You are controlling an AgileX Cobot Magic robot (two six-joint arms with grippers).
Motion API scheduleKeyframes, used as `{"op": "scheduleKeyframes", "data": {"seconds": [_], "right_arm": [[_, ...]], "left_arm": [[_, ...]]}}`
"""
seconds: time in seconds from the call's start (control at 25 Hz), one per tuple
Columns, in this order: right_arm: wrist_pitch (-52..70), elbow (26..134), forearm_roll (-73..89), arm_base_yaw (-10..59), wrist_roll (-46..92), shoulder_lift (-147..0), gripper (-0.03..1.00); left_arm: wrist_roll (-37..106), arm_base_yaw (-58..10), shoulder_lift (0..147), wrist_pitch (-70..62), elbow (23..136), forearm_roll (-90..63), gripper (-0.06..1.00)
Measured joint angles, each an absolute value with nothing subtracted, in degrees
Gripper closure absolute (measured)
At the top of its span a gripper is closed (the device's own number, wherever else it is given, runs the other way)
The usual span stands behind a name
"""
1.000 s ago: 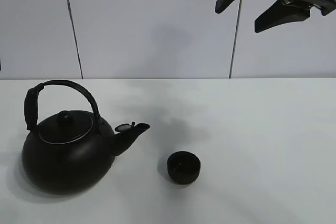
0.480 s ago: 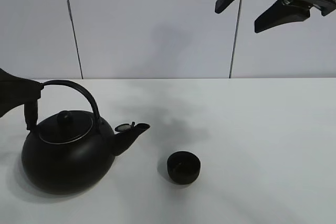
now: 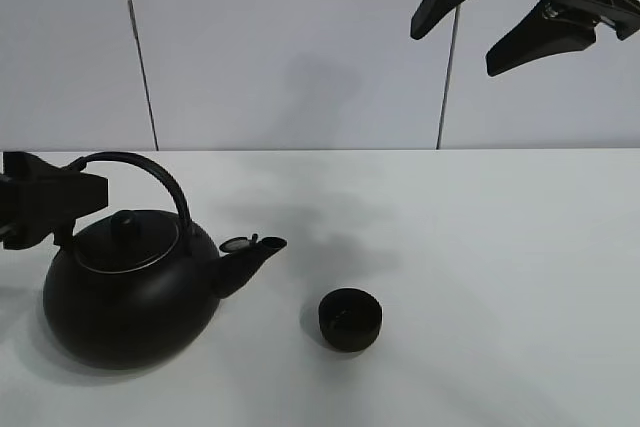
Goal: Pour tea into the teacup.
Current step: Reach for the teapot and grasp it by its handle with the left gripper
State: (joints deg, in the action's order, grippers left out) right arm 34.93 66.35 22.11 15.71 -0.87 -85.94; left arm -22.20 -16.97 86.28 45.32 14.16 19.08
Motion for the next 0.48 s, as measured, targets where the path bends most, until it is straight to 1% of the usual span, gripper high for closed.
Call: {"op": "scheduleKeyframes", "data": {"seconds": [0.24, 0.48], "right_arm": [[34.93, 66.35, 22.11, 15.71, -0.87, -85.94, 0.47], [34.87, 66.35, 22.11, 15.71, -0.87, -85.94, 0.47]], "left_arm": [[-19.81, -16.97, 94.10, 56.69, 14.52, 15.13, 0.50], [-16.97, -16.97, 98.07, 57.55, 14.75, 13.87, 0.50]]}}
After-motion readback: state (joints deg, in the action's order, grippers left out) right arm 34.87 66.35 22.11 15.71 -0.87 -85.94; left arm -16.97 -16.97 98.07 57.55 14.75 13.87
